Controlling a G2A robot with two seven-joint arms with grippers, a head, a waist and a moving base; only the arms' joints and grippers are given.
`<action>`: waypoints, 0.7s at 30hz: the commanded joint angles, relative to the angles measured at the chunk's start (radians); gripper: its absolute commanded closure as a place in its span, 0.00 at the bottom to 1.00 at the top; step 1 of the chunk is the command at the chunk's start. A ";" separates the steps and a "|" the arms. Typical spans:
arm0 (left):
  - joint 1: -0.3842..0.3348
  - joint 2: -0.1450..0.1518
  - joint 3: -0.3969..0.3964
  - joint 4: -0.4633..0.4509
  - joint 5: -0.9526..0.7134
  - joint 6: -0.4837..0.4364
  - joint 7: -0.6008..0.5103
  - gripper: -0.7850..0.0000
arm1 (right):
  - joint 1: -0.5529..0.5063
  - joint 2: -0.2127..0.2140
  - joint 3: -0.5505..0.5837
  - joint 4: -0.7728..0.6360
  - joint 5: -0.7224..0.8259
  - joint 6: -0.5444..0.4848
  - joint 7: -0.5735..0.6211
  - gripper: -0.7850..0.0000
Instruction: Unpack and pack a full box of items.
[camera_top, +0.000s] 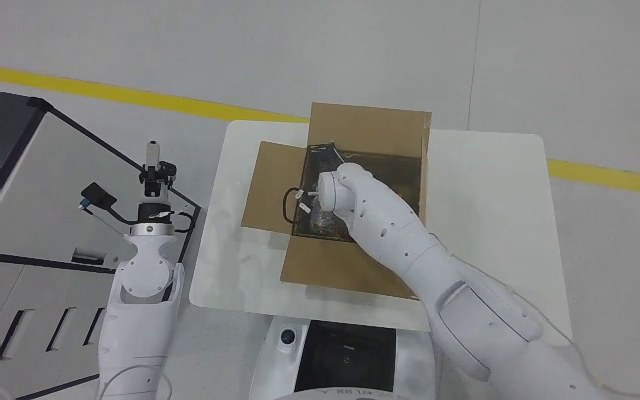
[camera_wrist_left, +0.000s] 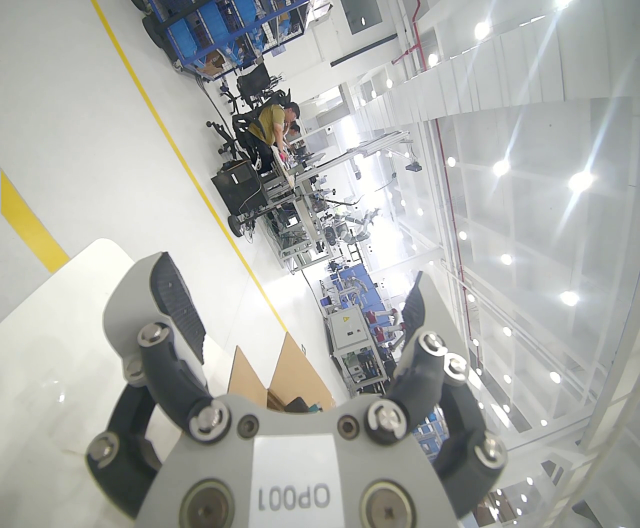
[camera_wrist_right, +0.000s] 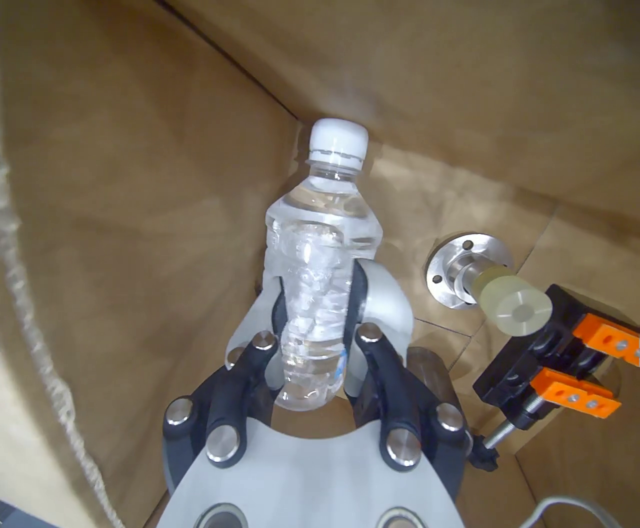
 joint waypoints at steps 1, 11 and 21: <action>0.000 0.000 0.000 0.000 0.000 0.000 0.000 0.00 | -0.036 0.025 0.020 -0.096 -0.050 0.021 0.034 1.00; 0.000 0.000 0.000 0.000 0.000 0.000 0.000 0.00 | -0.178 0.117 0.141 -0.362 -0.220 0.032 0.216 1.00; 0.000 0.000 0.000 0.000 0.000 0.000 0.000 0.00 | -0.193 0.124 0.188 -0.344 -0.206 -0.016 0.200 0.00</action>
